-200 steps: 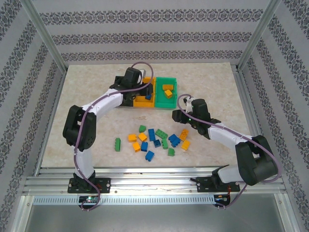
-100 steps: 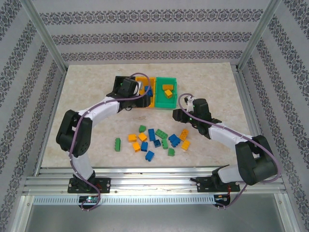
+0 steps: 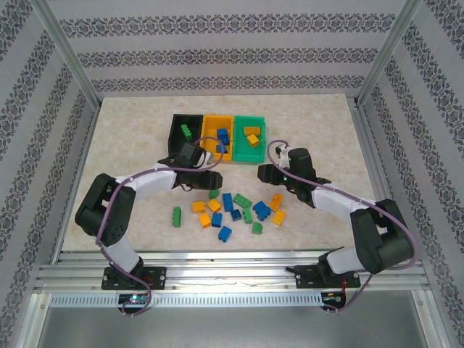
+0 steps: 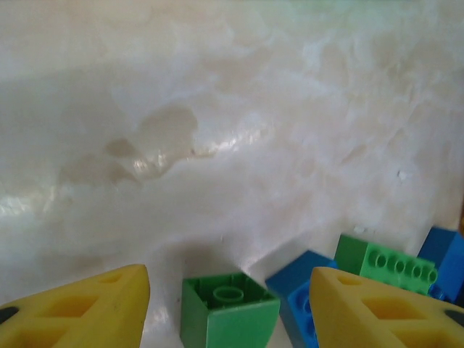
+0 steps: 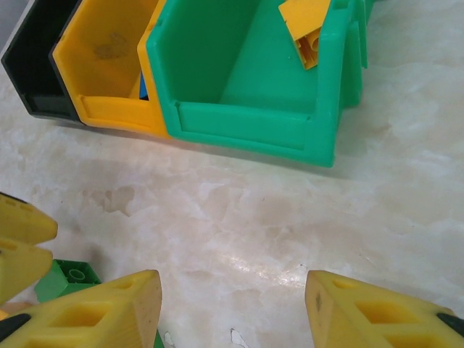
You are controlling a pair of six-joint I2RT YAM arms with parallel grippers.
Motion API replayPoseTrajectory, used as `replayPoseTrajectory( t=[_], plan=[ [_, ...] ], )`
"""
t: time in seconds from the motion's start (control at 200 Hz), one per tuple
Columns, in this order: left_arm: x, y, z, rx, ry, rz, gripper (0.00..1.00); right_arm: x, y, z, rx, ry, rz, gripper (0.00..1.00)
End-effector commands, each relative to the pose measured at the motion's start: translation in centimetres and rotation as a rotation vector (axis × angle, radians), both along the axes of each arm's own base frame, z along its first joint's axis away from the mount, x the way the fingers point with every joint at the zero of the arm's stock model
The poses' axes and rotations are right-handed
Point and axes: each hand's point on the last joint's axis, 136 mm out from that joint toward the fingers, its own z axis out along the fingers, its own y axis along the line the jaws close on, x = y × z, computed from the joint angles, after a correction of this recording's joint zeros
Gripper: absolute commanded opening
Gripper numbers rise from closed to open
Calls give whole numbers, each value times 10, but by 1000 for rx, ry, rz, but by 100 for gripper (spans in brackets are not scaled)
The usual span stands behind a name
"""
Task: Sort the legos into containers by color
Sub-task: Pick up the lego from the center of the table.
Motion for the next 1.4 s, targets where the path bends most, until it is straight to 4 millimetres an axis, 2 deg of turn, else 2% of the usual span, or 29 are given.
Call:
replayPoseTrajectory(
  t=[0.0, 0.295, 0.47, 0.754, 0.794, 1.239, 1.394],
  plan=[
    [-23, 5, -13, 60, 71, -60, 60, 3, 0, -1, 26, 1, -4, 56],
    [-30, -5, -24, 147, 97, -121, 59, 4, 0, -6, 28, 19, -3, 56],
    [-30, 2, -31, 273, 101, -139, 57, 4, -1, -7, 23, 19, -7, 56],
    [-28, 3, -31, 280, 84, -120, 40, 4, -1, -5, 32, 18, -3, 56],
    [-27, 4, -30, 282, 82, -118, 37, 4, -1, -3, 34, 15, -4, 56],
    [-16, 14, -5, 318, 9, -93, 35, 4, -2, -2, 40, 15, -6, 56],
    [0, 27, 14, 268, -28, -34, 33, 4, -1, 0, 47, 14, -2, 56]
  ],
)
